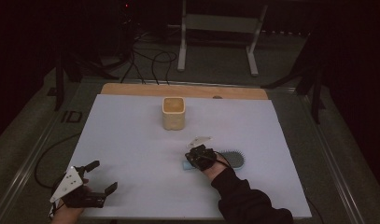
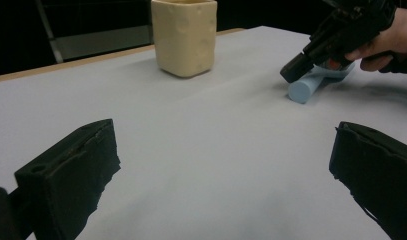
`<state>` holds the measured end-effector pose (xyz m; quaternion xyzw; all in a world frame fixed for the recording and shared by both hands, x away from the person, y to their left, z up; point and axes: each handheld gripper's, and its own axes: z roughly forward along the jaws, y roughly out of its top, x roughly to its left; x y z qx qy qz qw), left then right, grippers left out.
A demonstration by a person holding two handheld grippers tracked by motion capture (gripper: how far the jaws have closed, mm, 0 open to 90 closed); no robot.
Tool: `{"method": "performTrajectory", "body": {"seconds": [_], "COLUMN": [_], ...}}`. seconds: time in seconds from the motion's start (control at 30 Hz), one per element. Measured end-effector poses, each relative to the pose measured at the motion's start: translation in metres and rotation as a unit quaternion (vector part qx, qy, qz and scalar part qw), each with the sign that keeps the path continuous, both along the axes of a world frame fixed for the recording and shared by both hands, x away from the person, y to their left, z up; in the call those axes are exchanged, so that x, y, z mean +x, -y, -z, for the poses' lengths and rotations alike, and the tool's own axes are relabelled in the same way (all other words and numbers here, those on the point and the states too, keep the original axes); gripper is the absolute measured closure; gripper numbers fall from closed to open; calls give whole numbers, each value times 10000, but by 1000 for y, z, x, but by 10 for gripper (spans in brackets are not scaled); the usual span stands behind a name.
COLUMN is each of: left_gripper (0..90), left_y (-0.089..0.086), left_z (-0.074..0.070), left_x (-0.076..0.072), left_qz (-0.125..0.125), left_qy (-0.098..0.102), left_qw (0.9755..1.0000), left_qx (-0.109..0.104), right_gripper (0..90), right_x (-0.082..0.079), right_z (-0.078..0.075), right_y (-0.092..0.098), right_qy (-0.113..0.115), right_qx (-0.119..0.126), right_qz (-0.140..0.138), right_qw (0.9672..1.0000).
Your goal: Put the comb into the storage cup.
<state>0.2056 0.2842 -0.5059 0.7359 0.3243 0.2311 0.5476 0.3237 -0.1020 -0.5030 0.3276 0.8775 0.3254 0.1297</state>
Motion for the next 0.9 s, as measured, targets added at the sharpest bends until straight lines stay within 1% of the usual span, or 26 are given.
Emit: {"method": "performTrajectory", "body": {"seconds": [0.2,0.4,0.63,0.9], "left_gripper": [0,0,0,0], "left_y": [0,0,1,2], "left_z": [0,0,0,0], "left_x": [0,0,0,0], "left_qz": [10,27,32,72], "left_qy": [-12,-11,-24,-24], "left_qw": [10000,10000,10000,10000], "left_qx": [4,-43,-19,11], "right_gripper": [899,899,900,900], "right_x": [-12,-25,-36,-47], "right_z": [1,3,3,4], "right_y": [4,10,20,31], "right_qy": [-89,-113,-170,-204], "right_qx": [17,-86,-111,-208], "right_qz": [-133,-294,-330,-406], "right_qw": [9999,9995,9993,9987]}}
